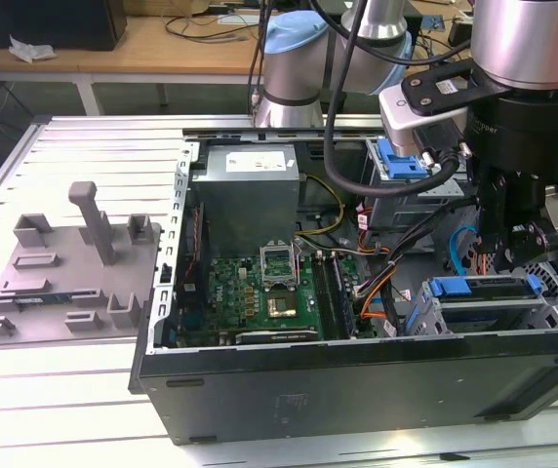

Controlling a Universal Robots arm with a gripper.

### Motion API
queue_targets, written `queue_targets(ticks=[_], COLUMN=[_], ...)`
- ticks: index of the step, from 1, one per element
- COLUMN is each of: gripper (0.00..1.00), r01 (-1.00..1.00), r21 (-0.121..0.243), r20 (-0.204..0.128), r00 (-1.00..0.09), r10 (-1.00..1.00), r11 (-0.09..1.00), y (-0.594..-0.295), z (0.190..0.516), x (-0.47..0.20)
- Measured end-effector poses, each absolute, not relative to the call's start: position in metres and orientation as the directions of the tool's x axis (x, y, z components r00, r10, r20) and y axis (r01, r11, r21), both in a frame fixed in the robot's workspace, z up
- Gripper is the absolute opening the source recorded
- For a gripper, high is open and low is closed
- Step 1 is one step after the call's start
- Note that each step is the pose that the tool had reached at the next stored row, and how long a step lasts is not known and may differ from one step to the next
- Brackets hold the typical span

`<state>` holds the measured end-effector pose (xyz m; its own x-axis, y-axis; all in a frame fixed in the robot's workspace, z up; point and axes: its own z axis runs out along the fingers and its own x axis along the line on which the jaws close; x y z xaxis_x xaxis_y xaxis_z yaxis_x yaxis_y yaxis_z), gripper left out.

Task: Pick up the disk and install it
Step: 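Insert the first disk wire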

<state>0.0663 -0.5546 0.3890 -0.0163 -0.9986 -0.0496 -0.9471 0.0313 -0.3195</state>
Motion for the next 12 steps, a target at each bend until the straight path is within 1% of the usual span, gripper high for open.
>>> queue_targets(ticks=[4,5,6,7,10,12], gripper=[0.44,0.44,0.44,0.44,0.44,0.44], r01=[-0.947,-0.948,-0.953,-0.956,-0.961,-0.968], r21=[-0.319,-0.318,-0.301,-0.293,-0.276,-0.25], r20=[-0.05,-0.045,-0.025,-0.018,-0.013,-0.012], r00=[-0.016,-0.016,-0.017,-0.017,-0.017,-0.017], r10=[-0.999,-0.999,-1.0,-1.0,-1.0,-1.0], r11=[0.031,0.03,0.024,0.021,0.02,0.02], y=[-0.555,-0.553,-0.552,-0.551,-0.548,-0.548], z=[0.389,0.389,0.389,0.389,0.389,0.389], x=[0.066,0.067,0.068,0.07,0.073,0.079])
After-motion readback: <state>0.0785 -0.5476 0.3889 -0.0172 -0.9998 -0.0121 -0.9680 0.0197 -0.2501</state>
